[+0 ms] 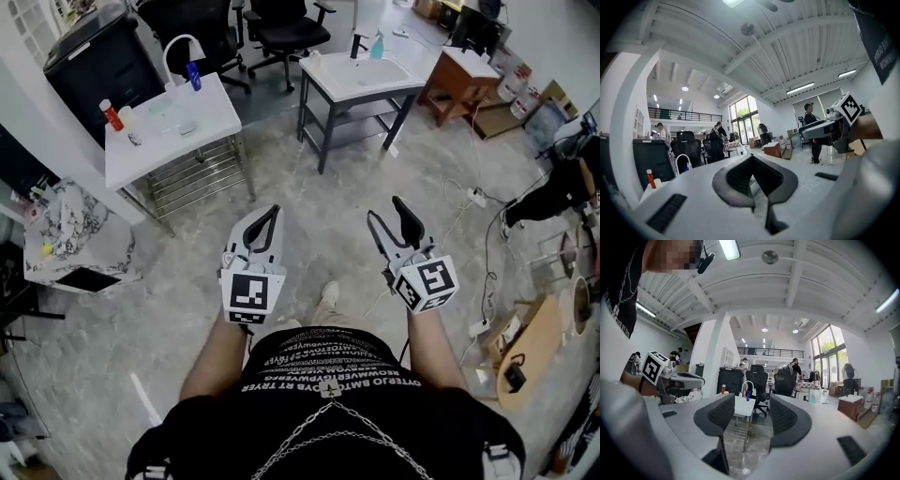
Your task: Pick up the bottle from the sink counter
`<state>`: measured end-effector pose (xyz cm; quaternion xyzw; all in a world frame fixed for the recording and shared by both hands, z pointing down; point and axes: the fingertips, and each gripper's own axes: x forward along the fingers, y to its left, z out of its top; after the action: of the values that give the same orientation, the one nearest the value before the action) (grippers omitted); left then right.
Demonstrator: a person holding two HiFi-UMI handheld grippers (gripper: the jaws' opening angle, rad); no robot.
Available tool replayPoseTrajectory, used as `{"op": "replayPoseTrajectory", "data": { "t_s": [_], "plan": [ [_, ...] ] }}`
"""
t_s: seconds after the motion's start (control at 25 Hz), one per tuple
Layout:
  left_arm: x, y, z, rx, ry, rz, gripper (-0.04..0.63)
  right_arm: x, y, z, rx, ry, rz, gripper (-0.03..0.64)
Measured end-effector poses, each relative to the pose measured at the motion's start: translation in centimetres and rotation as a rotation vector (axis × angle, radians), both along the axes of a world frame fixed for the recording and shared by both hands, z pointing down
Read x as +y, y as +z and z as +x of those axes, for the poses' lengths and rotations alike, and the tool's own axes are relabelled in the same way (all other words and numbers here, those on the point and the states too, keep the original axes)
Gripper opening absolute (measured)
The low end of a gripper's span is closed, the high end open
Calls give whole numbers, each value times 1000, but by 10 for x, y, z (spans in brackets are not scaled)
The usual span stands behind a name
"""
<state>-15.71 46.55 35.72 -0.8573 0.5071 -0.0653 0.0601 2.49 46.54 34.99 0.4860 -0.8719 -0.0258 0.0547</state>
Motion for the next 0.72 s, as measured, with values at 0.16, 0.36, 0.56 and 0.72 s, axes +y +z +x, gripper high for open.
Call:
{"op": "replayPoseTrajectory", "data": {
  "t_s": [0.16, 0.36, 0.56, 0.72],
  "plan": [
    [-15, 2, 3, 1, -13, -8, 5, -16, 6, 8, -17, -1, -4, 215],
    [-39, 1, 11, -1, -28, -4, 5, -38, 12, 18, -28, -10, -16, 216],
    [-70, 5, 22, 3, -34, -16, 5, -68, 16, 33, -31, -16, -29, 216],
    [-97, 9, 35, -6, -29, -27, 5, -93, 19, 48, -44, -14, -35, 217]
  ]
}}
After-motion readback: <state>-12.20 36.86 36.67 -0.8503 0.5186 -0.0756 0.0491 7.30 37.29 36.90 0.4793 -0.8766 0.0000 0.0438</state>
